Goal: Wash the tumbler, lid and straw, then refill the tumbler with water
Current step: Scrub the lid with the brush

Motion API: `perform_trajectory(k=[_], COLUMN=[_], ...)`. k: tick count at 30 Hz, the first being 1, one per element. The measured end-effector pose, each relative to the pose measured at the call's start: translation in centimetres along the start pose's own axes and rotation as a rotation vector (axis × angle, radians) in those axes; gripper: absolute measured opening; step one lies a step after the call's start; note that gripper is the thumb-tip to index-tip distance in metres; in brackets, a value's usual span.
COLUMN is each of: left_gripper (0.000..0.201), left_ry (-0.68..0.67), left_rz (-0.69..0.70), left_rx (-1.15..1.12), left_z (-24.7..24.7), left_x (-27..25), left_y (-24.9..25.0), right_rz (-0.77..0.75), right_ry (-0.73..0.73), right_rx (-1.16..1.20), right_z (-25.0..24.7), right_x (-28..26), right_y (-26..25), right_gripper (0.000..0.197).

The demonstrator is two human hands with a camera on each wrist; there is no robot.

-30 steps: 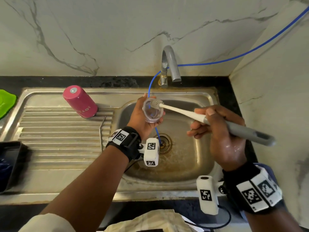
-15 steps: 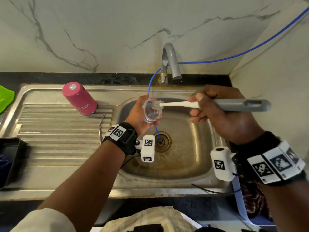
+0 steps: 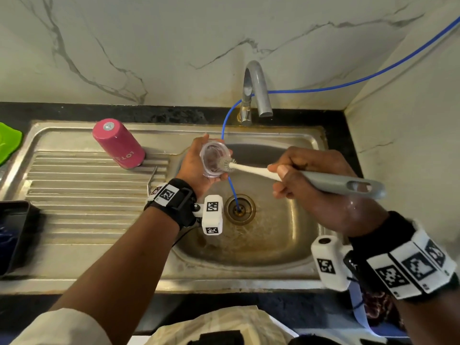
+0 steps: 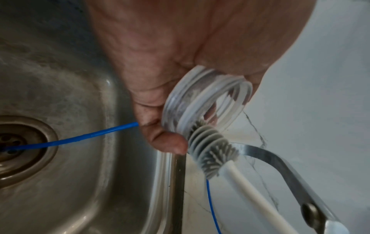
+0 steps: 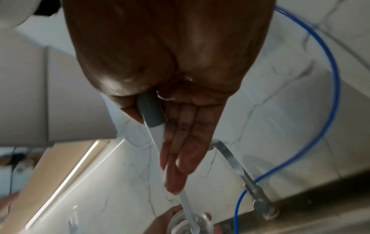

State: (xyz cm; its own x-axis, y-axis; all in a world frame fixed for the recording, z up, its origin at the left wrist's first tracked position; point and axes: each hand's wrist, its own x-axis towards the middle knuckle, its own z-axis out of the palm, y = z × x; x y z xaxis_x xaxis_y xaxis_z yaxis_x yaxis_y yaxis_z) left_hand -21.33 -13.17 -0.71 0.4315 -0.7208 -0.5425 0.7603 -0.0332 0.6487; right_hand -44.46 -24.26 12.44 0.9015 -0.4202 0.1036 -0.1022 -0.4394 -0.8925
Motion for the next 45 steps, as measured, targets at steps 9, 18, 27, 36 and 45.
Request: perform_trajectory(k=[9, 18, 27, 36, 45], left_gripper=[0.050, 0.045, 0.051, 0.082, 0.041], left_ry=[-0.024, 0.005, 0.013, -0.021, 0.014], left_rz=[-0.013, 0.044, 0.072, 0.197, 0.255], left_rx=[-0.065, -0.134, -0.154, 0.086, 0.232], left_z=[-0.1, -0.6, 0.1, 1.4, 0.6], left_x=[-0.9, -0.9, -1.1, -1.6, 0.0], left_y=[-1.1, -0.1, -0.6, 0.1, 0.0], right_rz=[0.088, 0.150, 0.141, 0.176, -0.187], right_ry=[0.251, 0.194, 0.168, 0.093, -0.027], right_rx=[0.174, 0.268, 0.298, 0.237, -0.120], right_z=[1.9, 3.0, 2.3, -0.7, -0.8], right_x=[-0.1, -0.8, -1.7, -1.0, 0.3], right_y=[1.1, 0.9, 0.6, 0.2, 1.4], right_gripper=[0.021, 0.021, 0.023, 0.023, 0.022])
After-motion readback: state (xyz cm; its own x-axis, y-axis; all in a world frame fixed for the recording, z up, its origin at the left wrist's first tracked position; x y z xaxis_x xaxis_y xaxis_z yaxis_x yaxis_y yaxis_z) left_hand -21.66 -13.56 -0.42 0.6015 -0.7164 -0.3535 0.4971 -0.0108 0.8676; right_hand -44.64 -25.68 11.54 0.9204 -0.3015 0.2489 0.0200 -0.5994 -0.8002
